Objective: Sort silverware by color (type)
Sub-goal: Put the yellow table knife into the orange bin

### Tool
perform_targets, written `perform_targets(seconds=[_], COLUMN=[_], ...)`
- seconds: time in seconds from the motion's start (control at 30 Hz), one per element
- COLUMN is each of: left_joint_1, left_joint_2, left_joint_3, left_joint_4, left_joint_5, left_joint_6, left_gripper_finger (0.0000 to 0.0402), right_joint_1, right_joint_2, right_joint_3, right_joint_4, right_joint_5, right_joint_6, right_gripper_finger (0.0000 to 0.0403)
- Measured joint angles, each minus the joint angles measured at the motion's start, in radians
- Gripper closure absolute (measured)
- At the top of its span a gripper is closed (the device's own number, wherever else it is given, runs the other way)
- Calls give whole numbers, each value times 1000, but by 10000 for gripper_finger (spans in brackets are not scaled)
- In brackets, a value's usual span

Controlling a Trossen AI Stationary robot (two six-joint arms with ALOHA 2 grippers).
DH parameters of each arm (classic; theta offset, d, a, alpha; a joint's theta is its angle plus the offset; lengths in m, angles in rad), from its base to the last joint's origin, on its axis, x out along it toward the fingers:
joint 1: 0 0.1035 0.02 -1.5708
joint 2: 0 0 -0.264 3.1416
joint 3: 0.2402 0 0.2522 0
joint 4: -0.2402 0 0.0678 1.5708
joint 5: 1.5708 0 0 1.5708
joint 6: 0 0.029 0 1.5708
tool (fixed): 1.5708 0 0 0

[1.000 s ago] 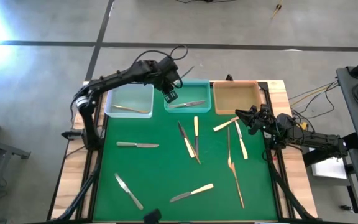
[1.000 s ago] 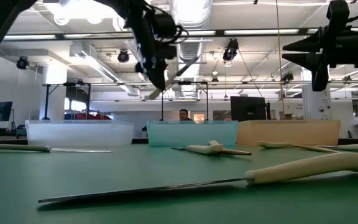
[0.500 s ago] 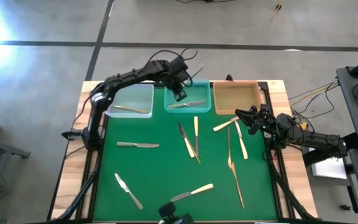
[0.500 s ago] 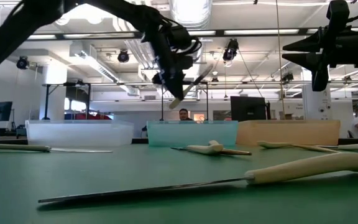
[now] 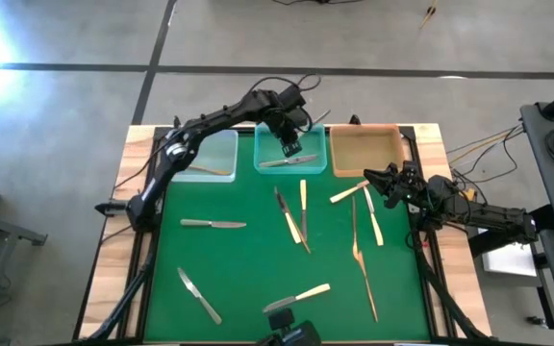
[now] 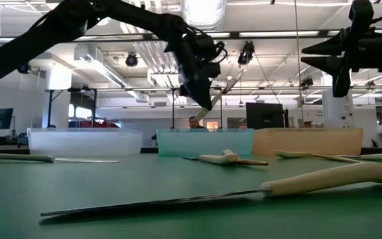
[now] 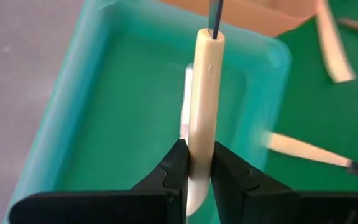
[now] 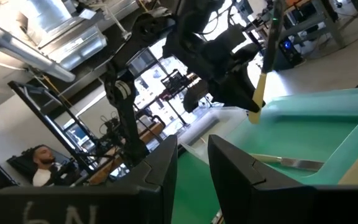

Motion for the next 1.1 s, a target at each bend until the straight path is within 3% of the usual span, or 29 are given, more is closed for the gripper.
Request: perform_targets(seconds=[0.4, 0.7, 1.1], left_joint_1=[-51, -116, -200], left_joint_2=[-3, -13, -9], left_joint_3=[51, 89, 88], left_joint_4=[60, 195, 314], left_joint_5=[67, 242, 247], left_joint_6=[94, 72, 39], left_gripper_finger=[374, 374, 374], right_joint_1=[0, 0, 0], right_joint_2=[0, 0, 0], right_joint_3=[0, 0, 0], right_joint_4=[0, 1, 0], right_joint_5=[-11, -11, -11], right_joint_6=[0, 0, 0], right_gripper_finger=[321, 321, 321])
